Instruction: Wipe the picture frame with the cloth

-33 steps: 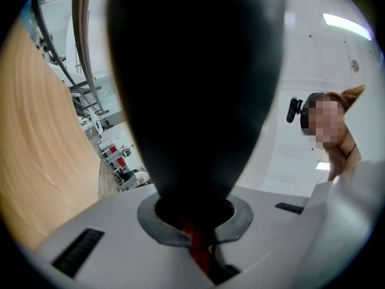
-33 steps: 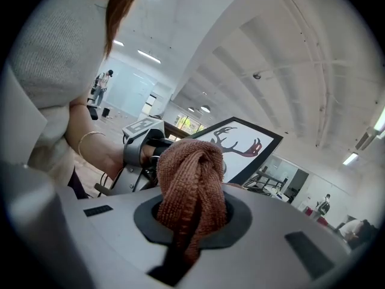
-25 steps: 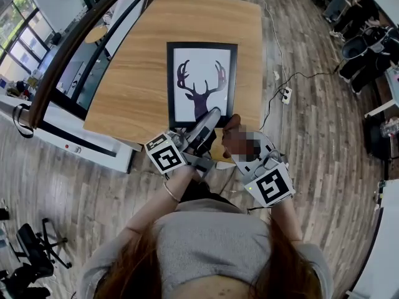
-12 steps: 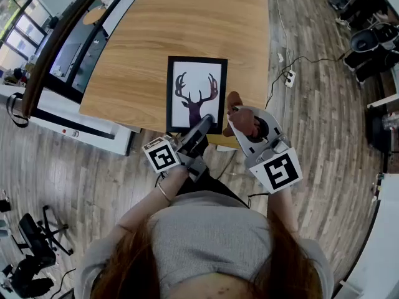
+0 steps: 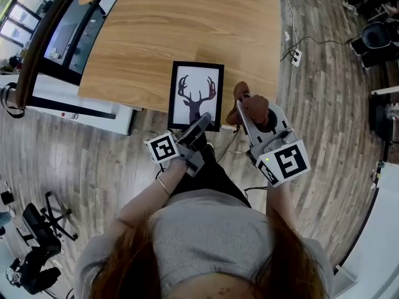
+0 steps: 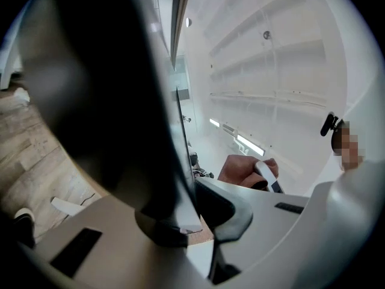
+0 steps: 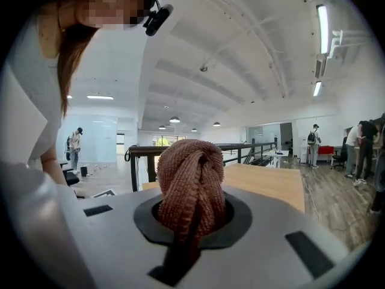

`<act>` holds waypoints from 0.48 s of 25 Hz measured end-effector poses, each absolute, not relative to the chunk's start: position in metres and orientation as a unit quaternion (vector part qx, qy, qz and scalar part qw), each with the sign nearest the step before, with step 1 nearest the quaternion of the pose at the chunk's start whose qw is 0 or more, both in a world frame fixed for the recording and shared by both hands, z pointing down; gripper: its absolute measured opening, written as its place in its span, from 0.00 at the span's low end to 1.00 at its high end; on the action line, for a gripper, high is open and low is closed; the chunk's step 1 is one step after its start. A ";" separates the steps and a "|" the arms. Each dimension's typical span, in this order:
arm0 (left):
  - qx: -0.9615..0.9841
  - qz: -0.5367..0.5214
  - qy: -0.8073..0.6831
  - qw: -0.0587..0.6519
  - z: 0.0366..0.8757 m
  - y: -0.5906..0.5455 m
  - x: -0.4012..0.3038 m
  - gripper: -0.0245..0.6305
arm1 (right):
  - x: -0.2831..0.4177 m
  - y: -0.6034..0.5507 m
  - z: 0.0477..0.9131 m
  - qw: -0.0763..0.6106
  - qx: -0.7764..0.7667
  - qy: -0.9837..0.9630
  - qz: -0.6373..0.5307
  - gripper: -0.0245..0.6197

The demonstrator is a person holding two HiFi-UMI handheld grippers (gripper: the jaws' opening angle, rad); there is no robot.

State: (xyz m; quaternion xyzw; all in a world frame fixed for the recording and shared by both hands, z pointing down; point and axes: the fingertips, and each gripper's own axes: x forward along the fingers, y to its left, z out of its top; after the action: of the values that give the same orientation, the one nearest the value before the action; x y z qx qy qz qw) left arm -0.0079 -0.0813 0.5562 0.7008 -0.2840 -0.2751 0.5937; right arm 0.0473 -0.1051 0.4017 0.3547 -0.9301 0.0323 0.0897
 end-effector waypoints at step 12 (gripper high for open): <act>0.691 -0.248 -0.277 0.620 0.606 -0.069 -0.015 0.08 | 0.044 -0.096 0.412 0.100 0.380 -0.918 0.052 0.11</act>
State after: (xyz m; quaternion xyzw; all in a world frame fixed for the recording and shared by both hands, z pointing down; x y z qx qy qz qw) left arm -0.0146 -0.0688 0.6055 0.6908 -0.2768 -0.2480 0.6202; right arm 0.0435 -0.0956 0.4118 0.3803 -0.9180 0.0523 0.0997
